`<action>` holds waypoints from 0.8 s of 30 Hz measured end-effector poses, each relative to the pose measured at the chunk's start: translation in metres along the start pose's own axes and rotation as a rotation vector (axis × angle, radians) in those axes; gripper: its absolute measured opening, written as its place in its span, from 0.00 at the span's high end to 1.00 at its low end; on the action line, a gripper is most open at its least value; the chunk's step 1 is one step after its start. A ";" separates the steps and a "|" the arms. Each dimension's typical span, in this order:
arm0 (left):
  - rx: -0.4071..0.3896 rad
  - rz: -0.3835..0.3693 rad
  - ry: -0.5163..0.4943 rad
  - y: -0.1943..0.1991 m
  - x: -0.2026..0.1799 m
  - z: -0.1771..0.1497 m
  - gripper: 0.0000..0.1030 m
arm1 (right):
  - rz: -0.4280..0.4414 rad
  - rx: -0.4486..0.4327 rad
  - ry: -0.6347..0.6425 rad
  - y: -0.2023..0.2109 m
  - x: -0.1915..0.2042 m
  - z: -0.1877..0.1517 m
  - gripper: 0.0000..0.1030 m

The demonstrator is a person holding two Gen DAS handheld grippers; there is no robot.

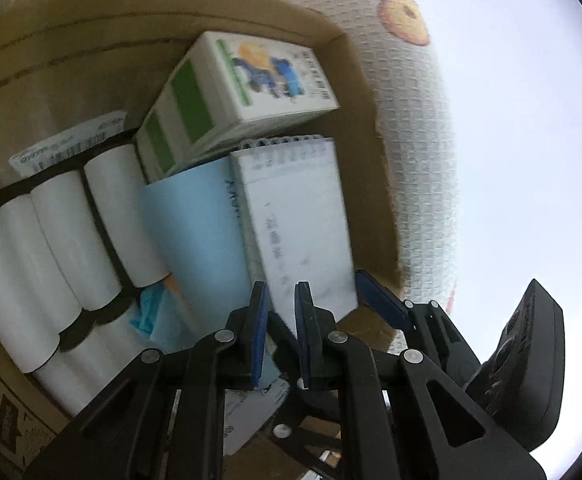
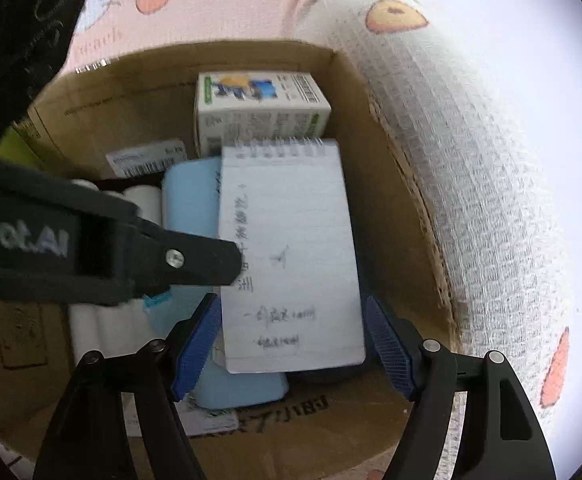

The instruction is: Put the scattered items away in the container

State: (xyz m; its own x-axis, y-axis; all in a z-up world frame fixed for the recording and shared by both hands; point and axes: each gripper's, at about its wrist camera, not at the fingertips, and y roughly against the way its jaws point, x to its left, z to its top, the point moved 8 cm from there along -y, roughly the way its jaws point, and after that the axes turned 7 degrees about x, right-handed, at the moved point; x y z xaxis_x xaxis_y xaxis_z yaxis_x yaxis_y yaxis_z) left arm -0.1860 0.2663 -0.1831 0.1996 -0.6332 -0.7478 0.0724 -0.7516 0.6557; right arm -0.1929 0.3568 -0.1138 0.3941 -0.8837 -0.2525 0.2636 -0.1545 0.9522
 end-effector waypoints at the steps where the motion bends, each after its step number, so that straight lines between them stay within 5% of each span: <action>1: 0.000 0.004 0.013 -0.002 0.002 0.000 0.87 | 0.012 0.002 -0.015 0.000 -0.002 0.000 0.30; 13: -0.004 -0.014 -0.011 -0.024 -0.019 0.010 0.87 | -0.103 0.018 -0.001 0.002 -0.021 -0.003 0.30; 20: -0.008 -0.004 -0.021 -0.036 -0.039 0.027 0.87 | -0.072 0.015 -0.028 0.010 -0.027 -0.006 0.28; 24: -0.044 0.036 -0.005 -0.030 -0.039 0.027 0.68 | -0.030 -0.010 -0.014 0.025 -0.016 -0.004 0.28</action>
State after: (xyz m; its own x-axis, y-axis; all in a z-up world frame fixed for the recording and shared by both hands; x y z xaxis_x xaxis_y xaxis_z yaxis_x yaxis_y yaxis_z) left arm -0.2225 0.3092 -0.1764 0.1976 -0.6606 -0.7243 0.1084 -0.7196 0.6859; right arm -0.1893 0.3687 -0.0866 0.3737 -0.8846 -0.2789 0.2844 -0.1769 0.9422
